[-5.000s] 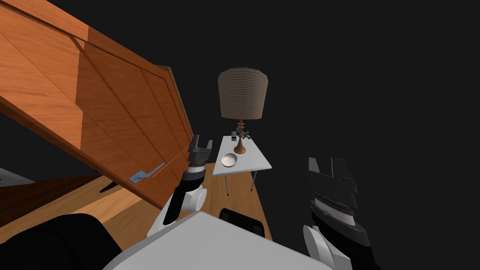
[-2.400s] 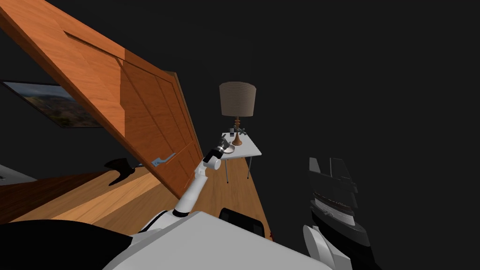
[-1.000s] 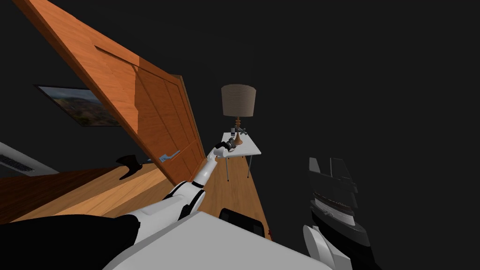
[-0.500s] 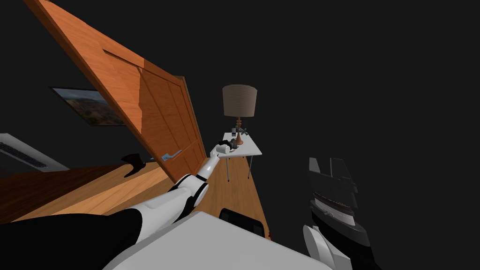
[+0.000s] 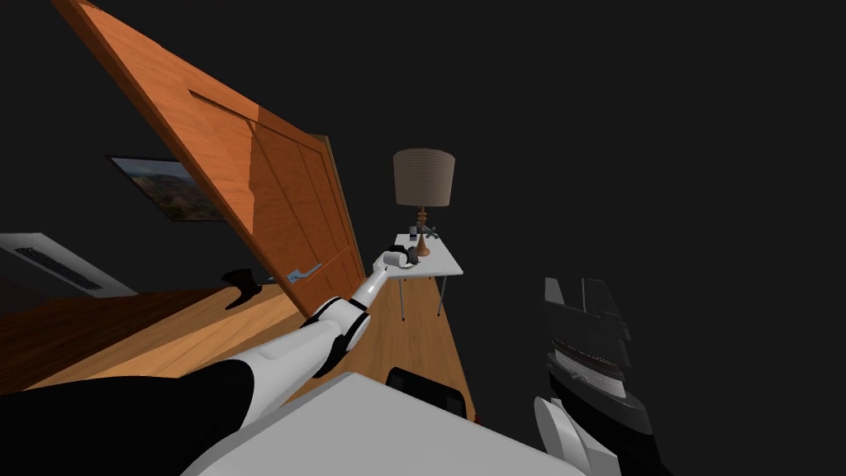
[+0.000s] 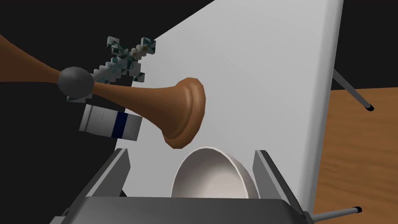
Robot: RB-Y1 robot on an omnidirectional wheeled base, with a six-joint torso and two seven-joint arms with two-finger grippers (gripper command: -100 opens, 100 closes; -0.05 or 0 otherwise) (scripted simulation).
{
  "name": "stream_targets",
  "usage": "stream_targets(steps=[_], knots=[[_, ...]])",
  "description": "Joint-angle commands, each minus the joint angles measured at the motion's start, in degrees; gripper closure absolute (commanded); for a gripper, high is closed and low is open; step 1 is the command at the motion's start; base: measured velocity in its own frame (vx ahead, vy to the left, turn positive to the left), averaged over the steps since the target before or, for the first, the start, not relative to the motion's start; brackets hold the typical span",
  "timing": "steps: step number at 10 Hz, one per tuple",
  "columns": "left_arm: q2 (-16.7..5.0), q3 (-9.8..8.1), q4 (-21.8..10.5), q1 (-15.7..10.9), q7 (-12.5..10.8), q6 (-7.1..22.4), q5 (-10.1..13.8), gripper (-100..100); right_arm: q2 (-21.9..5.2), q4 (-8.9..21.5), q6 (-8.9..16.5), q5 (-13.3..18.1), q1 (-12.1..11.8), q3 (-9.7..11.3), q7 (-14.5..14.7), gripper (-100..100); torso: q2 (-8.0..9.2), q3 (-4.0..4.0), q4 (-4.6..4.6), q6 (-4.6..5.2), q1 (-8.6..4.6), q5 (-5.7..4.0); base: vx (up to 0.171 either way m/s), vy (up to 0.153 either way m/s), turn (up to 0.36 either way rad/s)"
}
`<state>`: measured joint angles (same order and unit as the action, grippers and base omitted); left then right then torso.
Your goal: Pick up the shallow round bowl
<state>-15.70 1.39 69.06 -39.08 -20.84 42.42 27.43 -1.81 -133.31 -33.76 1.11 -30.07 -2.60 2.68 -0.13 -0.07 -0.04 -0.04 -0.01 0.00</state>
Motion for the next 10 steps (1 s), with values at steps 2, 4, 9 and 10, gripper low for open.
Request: stream_targets(steps=[2,4,9,10], knots=[[-0.6,0.63,-3.8,-2.3,-0.3,2.8,0.3,-100,0.0,0.0,0.0,0.0,0.0,0.0,0.0,0,-0.01,0.0,0.01,-0.01,-0.01,-0.01,0.026,-0.012,0.04],[-1.7,1.74,-7.8,-5.6,-0.6,6.4,0.8,-100,0.0,0.0,0.0,0.0,0.0,0.0,0.0,0,-0.04,-0.02,0.0,-0.01,0.0,0.0,0.047,-0.014,0.073],[-3.0,3.36,-15.0,-9.1,-0.9,12.4,1.2,-100,0.0,0.0,0.0,0.0,0.0,0.0,0.0,0,-0.02,-0.01,0.0,-0.01,0.01,0.0,0.04,-0.011,0.05],[-3.0,3.36,-15.5,-9.1,-0.9,12.4,1.2,-100,0.0,0.0,0.0,0.0,0.0,0.0,0.0,0,-0.09,-0.05,-0.02,-0.01,-0.01,0.0,0.049,-0.012,0.024]])
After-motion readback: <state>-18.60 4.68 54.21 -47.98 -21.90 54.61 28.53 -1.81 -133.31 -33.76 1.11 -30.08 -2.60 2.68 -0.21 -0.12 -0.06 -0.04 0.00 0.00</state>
